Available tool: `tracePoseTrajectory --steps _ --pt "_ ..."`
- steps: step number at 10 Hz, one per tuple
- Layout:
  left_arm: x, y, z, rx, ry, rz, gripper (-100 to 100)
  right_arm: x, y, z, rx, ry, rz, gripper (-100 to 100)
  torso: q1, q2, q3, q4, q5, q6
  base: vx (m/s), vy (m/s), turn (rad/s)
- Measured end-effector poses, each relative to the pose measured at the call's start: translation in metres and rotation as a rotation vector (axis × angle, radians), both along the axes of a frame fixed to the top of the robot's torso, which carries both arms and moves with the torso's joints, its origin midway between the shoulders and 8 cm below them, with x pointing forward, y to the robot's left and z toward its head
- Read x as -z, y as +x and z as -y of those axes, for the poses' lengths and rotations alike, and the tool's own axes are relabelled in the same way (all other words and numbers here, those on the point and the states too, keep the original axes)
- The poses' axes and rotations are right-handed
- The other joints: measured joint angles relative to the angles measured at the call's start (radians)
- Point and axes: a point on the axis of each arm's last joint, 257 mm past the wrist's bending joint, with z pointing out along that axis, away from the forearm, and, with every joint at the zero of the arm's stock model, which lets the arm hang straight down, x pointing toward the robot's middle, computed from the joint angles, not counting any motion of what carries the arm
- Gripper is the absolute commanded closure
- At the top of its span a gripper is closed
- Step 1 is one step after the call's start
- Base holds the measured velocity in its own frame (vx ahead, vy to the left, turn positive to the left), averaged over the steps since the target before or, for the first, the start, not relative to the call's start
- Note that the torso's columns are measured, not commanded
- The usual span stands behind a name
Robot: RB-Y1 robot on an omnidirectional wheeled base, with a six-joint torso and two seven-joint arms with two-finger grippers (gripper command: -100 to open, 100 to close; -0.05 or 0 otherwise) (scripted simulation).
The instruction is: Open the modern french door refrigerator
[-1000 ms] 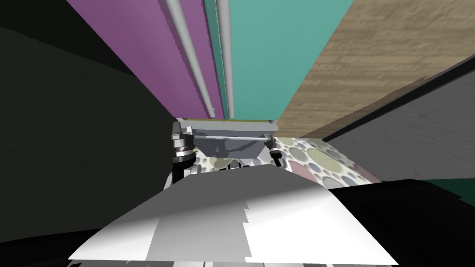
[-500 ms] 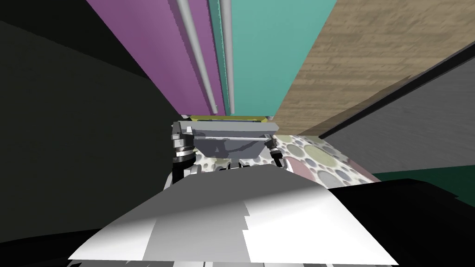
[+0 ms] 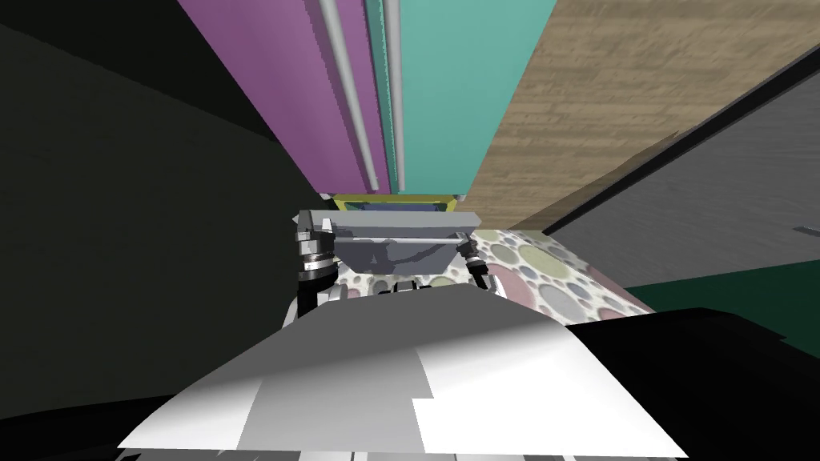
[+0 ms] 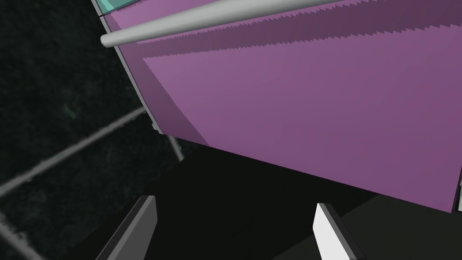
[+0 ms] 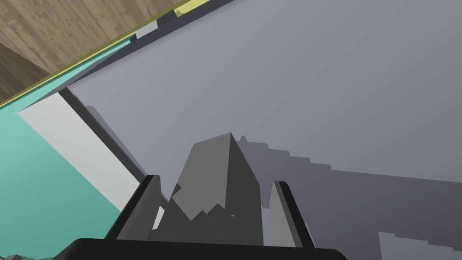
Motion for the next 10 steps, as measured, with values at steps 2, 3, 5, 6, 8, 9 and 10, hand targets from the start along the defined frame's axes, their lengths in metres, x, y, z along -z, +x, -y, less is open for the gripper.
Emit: tracePoseTrajectory --steps 2,3,5,6,8,9,10 --pt "0.000 0.000 0.000 0.000 0.000 0.000 0 0.003 -0.002 -0.002 -0.006 0.001 -0.005 100 0.000 -0.006 -0.003 0.000 0.001 0.000 -0.119 0.017 -0.013" --pt "0.000 0.000 0.000 0.000 0.000 0.000 0 0.004 -0.002 -0.003 -0.009 0.002 -0.006 100 0.000 -0.005 -0.003 -0.001 0.000 0.000 -0.175 0.043 -0.032" --pt "0.000 0.000 0.000 0.000 0.000 0.000 0 0.001 -0.003 -0.003 -0.014 0.001 -0.001 100 0.000 -0.002 -0.001 -0.001 0.000 0.000 -0.191 0.022 -0.030" --pt "0.000 0.000 0.000 0.000 0.000 0.000 0 0.000 -0.004 -0.004 -0.019 0.001 0.001 -100 -0.001 0.000 0.000 0.001 0.001 0.001 -0.128 0.040 0.020" --pt "0.000 0.000 0.000 0.000 0.000 0.000 0 -0.007 0.000 0.008 -0.016 0.002 -0.010 -100 0.001 -0.011 -0.007 -0.003 0.000 -0.002 -0.030 0.048 0.029" --pt "0.000 0.000 0.000 0.000 0.000 0.000 0 -0.009 0.002 0.013 -0.012 0.005 -0.018 -100 0.003 -0.010 -0.007 -0.001 0.002 -0.002 -0.008 0.040 0.019" --pt "0.000 0.000 0.000 0.000 0.000 0.000 0 -0.012 0.007 0.019 -0.010 0.008 -0.019 -100 0.004 -0.006 -0.004 0.000 0.002 -0.002 -0.020 0.038 0.025"
